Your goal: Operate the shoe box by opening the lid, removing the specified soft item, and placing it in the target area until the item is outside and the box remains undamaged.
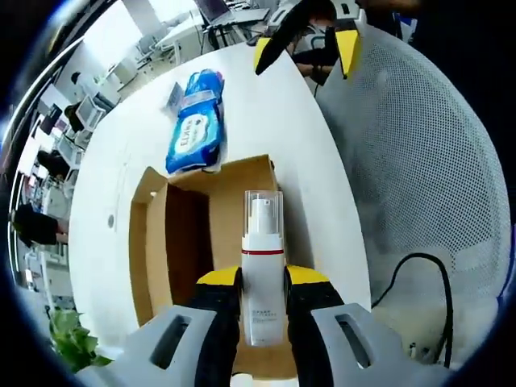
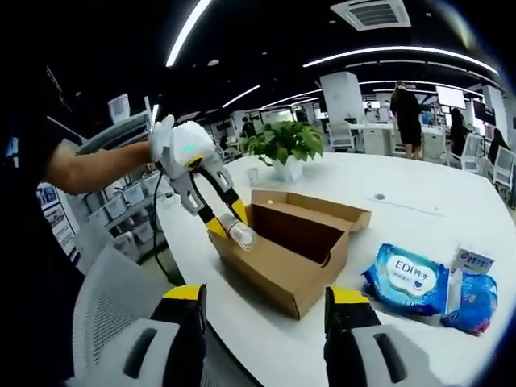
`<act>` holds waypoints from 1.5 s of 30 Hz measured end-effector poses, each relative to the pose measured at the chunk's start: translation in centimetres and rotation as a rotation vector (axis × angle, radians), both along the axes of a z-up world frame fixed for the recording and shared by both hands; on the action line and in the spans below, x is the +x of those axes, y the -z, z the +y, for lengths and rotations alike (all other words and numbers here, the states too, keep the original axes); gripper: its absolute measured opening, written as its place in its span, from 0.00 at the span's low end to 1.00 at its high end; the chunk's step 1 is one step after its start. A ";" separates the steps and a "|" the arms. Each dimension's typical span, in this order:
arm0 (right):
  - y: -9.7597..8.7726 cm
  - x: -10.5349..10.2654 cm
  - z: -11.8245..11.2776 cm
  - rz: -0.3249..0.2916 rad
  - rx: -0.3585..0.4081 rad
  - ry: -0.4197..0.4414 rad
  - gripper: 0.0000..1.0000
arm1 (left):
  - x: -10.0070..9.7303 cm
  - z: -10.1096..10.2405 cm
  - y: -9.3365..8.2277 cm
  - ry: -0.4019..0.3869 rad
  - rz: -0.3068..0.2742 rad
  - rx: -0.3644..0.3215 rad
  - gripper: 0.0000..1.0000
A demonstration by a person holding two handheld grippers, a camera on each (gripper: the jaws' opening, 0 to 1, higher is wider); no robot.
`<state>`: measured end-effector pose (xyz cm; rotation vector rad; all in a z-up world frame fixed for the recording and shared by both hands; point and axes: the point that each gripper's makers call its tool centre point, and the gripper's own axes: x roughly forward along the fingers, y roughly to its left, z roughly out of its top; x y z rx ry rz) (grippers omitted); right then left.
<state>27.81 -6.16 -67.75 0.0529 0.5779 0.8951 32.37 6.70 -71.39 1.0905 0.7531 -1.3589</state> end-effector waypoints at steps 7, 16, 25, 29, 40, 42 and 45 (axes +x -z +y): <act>0.0 0.3 1.0 0.035 0.035 0.016 0.50 | -0.5 -2.4 -0.8 0.020 -0.042 -0.067 0.19; -0.3 1.5 1.5 0.074 0.088 0.053 0.40 | -1.0 -5.0 -1.1 0.027 -0.090 -0.147 0.19; 0.0 2.6 1.8 0.131 0.135 0.094 0.34 | -1.2 -7.0 -1.5 0.037 -0.144 -0.210 0.19; 0.1 2.9 1.9 0.163 0.166 0.111 0.29 | -1.0 -7.4 -1.7 0.039 -0.167 -0.226 0.19; 0.4 3.4 2.1 0.240 0.224 0.141 0.19 | -0.9 -8.7 -1.7 0.077 -0.222 -0.251 0.19; 0.4 3.6 2.1 0.253 0.233 0.154 0.19 | -0.8 -8.9 -1.8 0.078 -0.232 -0.256 0.19; 0.4 3.8 1.8 0.281 0.257 0.176 0.19 | -0.6 -9.2 -1.8 0.088 -0.258 -0.256 0.19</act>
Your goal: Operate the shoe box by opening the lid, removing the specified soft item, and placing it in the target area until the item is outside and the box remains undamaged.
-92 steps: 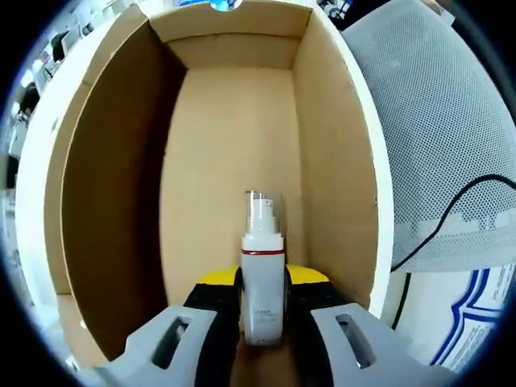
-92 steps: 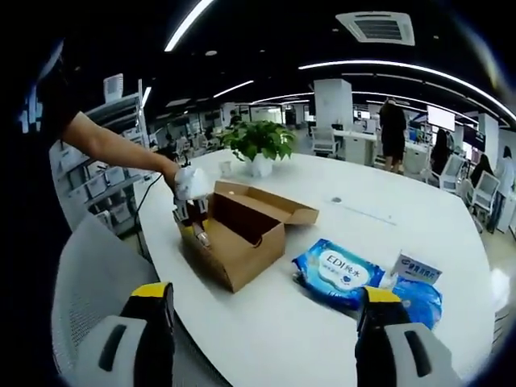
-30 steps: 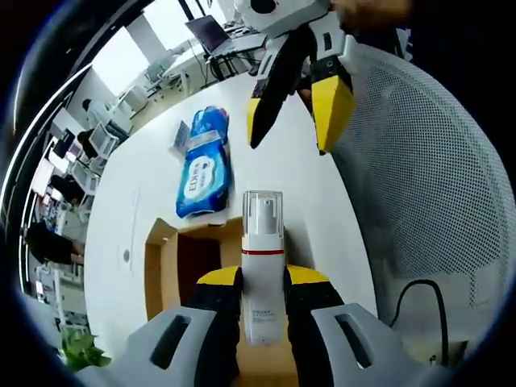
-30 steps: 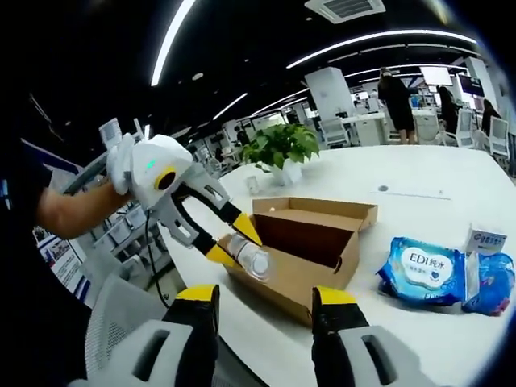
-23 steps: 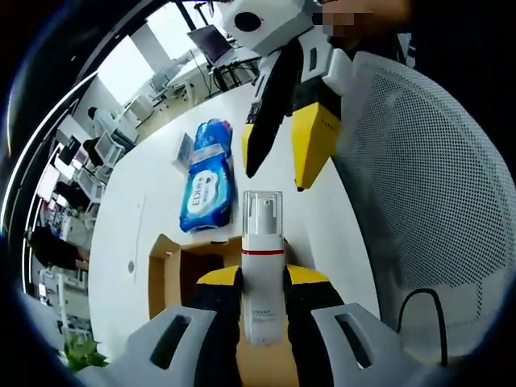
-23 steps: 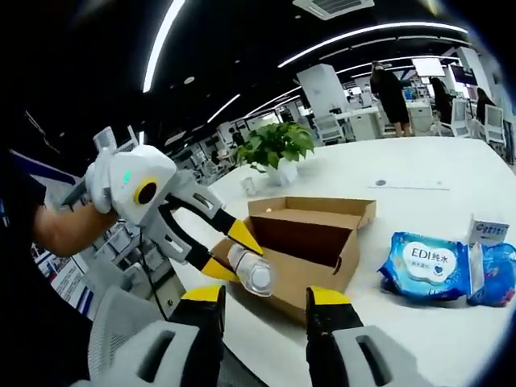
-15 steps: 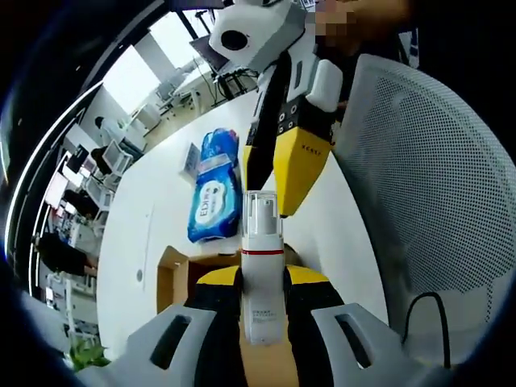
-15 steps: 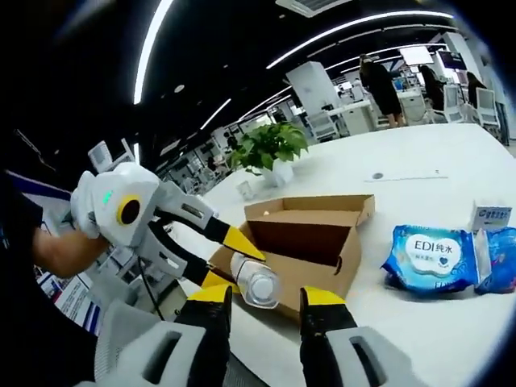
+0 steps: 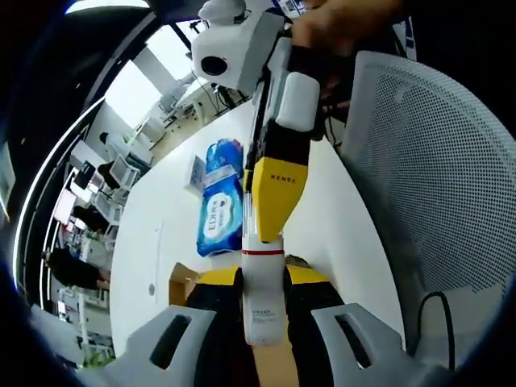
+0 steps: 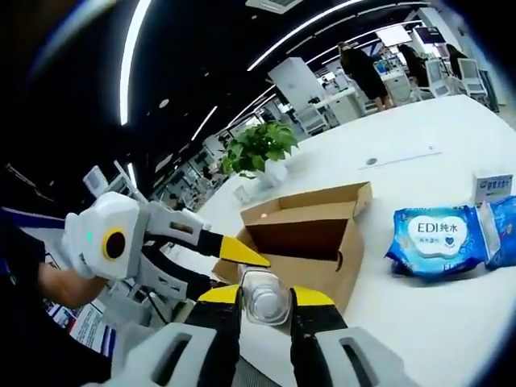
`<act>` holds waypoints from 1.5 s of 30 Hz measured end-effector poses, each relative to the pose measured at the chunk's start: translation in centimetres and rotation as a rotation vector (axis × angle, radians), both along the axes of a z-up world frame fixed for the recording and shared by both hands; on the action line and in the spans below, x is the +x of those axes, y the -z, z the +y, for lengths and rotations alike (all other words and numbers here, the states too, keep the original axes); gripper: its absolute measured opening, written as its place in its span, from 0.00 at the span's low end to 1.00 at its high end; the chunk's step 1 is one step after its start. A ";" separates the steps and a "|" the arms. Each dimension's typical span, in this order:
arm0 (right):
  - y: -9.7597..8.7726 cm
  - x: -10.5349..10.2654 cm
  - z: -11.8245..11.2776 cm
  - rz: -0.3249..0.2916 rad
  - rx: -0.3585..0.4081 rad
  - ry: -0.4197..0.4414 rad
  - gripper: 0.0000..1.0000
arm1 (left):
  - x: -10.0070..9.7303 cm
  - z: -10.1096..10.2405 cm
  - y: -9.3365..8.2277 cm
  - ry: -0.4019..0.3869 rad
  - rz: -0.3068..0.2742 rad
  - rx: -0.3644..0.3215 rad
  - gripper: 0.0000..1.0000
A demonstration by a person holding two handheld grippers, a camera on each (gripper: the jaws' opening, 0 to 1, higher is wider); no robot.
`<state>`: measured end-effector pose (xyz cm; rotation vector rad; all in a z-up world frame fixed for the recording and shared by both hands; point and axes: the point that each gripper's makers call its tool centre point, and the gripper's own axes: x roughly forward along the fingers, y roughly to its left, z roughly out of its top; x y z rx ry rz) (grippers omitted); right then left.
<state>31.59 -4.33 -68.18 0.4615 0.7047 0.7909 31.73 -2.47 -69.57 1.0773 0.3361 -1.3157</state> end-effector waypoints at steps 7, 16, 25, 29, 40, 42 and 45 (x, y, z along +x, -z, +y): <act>-0.4 -0.1 -0.1 0.001 0.021 -0.001 0.15 | 0.4 -0.2 0.2 0.020 -0.042 0.005 0.19; -0.3 0.0 -0.3 0.031 0.016 -0.003 0.14 | 0.5 -0.5 0.2 0.057 -0.053 -0.005 0.20; -0.6 0.7 -1.0 0.007 -0.029 -0.038 0.14 | 1.3 -0.9 -0.3 0.015 0.000 -0.064 0.22; -0.7 1.0 -1.4 -0.018 -0.066 -0.068 0.14 | 1.7 -0.7 -0.6 -0.029 0.037 -0.103 0.25; -1.4 2.8 -3.4 -0.103 -0.190 -0.146 0.14 | 3.1 1.3 -1.1 -0.174 0.132 -0.194 0.32; -1.5 3.2 -3.8 -0.118 -0.214 -0.160 0.14 | 3.3 1.8 -1.1 -0.197 0.137 -0.205 0.33; -1.7 3.7 -4.5 -0.138 -0.249 -0.181 0.14 | 3.6 2.8 -1.1 -0.234 0.146 -0.213 0.33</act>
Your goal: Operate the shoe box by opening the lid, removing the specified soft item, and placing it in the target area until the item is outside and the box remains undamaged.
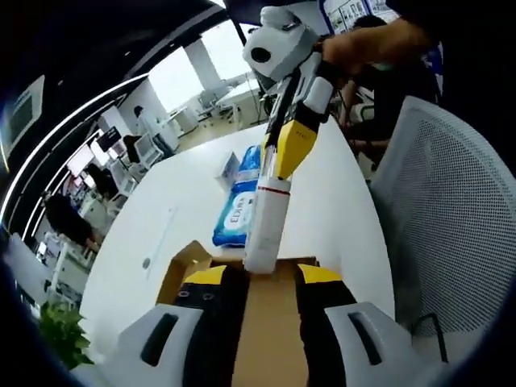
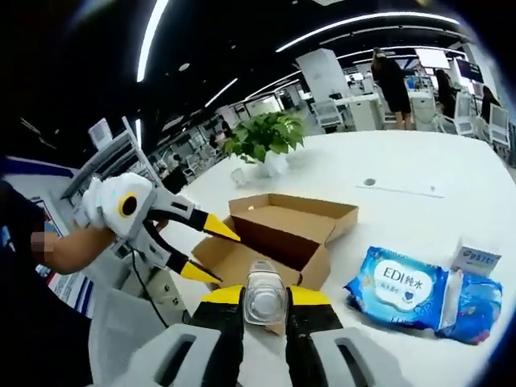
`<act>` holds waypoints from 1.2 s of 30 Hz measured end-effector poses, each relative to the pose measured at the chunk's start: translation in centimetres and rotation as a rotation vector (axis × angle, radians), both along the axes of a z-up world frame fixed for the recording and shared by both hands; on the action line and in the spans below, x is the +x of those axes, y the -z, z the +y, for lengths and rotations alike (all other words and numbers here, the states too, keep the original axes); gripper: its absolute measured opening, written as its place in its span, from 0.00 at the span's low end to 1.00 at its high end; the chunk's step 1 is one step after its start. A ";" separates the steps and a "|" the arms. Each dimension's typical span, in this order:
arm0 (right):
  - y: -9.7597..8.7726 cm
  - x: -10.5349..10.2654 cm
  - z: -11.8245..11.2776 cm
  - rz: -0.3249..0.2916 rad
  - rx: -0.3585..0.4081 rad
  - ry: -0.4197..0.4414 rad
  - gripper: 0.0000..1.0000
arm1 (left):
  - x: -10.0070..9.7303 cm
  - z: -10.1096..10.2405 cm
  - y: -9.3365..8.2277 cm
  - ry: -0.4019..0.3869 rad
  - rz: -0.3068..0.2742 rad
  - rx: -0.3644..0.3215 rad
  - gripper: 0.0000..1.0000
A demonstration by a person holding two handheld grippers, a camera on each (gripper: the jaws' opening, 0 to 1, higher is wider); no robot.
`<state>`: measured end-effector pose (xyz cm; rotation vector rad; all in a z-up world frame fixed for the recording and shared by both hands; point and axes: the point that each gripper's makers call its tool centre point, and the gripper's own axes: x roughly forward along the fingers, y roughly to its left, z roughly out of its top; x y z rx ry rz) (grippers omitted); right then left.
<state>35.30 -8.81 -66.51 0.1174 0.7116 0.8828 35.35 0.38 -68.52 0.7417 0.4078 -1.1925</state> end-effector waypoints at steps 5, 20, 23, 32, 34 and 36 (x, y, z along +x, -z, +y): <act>-0.1 0.7 -1.1 -0.036 -0.066 -0.041 0.14 | 0.5 1.9 0.3 -0.062 0.015 0.005 0.33; -0.9 3.5 -3.4 -0.130 -0.213 -0.139 0.14 | 1.7 9.4 1.0 -0.394 0.140 -0.050 0.26; -1.1 4.1 -3.9 -0.150 -0.251 -0.166 0.14 | 1.5 10.9 1.4 -0.445 0.153 -0.049 0.26; -1.4 5.6 -4.9 -0.194 -0.340 -0.239 0.14 | 0.8 15.1 2.4 -0.584 0.178 -0.061 0.25; -1.4 5.9 -5.1 -0.208 -0.359 -0.262 0.14 | 0.7 16.0 2.6 -0.616 0.187 -0.064 0.24; -1.5 6.4 -5.3 -0.219 -0.378 -0.275 0.14 | 0.5 16.8 2.8 -0.653 0.201 -0.073 0.24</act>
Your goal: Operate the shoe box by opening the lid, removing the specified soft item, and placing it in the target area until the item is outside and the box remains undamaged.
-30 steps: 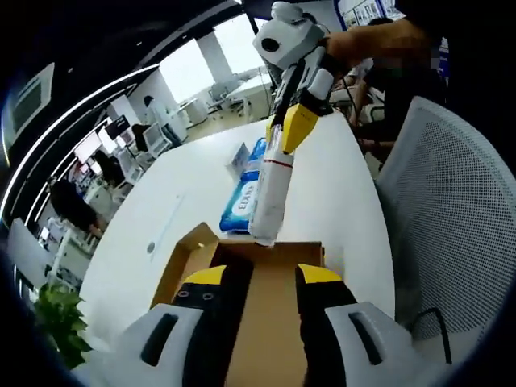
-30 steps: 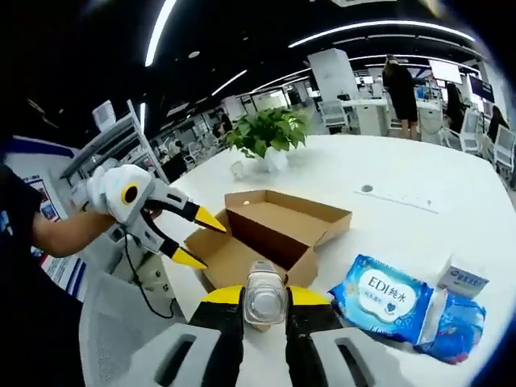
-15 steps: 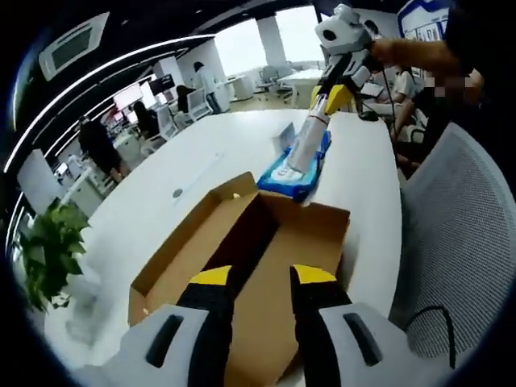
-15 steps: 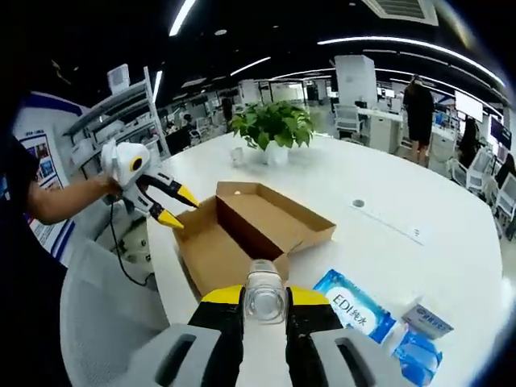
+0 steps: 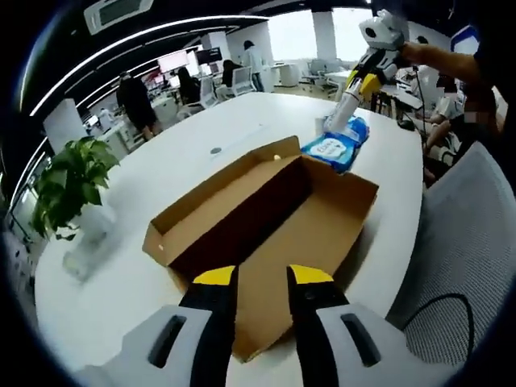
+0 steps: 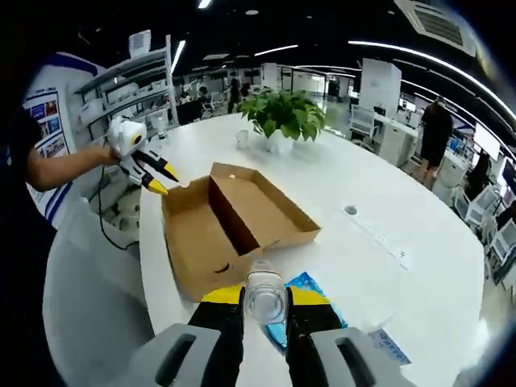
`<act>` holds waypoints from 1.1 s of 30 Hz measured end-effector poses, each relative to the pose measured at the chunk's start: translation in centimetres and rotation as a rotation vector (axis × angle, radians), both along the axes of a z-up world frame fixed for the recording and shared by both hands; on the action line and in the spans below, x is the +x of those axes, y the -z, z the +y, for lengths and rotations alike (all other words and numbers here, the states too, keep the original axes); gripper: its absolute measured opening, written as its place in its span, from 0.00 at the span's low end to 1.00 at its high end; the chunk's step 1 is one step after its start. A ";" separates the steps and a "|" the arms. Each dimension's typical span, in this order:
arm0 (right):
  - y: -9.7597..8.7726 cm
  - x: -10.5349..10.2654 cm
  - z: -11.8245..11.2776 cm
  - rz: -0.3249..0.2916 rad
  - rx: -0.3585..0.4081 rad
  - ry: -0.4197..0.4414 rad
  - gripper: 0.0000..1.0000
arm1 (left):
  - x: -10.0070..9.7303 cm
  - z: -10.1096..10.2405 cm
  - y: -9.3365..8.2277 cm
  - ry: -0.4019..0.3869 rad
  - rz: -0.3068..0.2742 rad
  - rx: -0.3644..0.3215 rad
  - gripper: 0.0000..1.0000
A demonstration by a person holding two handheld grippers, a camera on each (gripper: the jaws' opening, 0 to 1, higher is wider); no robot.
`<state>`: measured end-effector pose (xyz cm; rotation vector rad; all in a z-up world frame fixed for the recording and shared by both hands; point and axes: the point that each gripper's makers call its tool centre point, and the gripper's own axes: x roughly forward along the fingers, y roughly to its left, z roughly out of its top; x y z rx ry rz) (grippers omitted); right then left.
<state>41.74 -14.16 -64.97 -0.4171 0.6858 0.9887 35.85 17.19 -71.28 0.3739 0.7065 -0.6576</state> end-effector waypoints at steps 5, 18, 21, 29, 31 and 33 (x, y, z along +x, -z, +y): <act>-0.5 1.5 -0.6 -0.028 -0.039 -0.031 0.14 | -0.3 2.0 0.6 -0.068 0.016 0.002 0.24; -0.5 4.1 -1.4 -0.063 -0.128 -0.155 0.14 | -1.2 6.2 3.0 -0.252 0.084 -0.015 0.18; -0.3 4.8 -1.6 -0.074 -0.152 -0.183 0.15 | -1.6 6.8 3.8 -0.297 0.113 -0.025 0.16; 0.0 6.3 -1.9 -0.092 -0.211 -0.267 0.15 | -2.1 7.1 4.9 -0.361 0.143 -0.056 0.13; 0.3 6.7 -2.0 -0.092 -0.229 -0.288 0.15 | -2.2 7.1 5.2 -0.371 0.149 -0.058 0.12; 0.5 6.9 -2.1 -0.097 -0.247 -0.310 0.15 | -2.2 7.3 5.4 -0.388 0.151 -0.060 0.09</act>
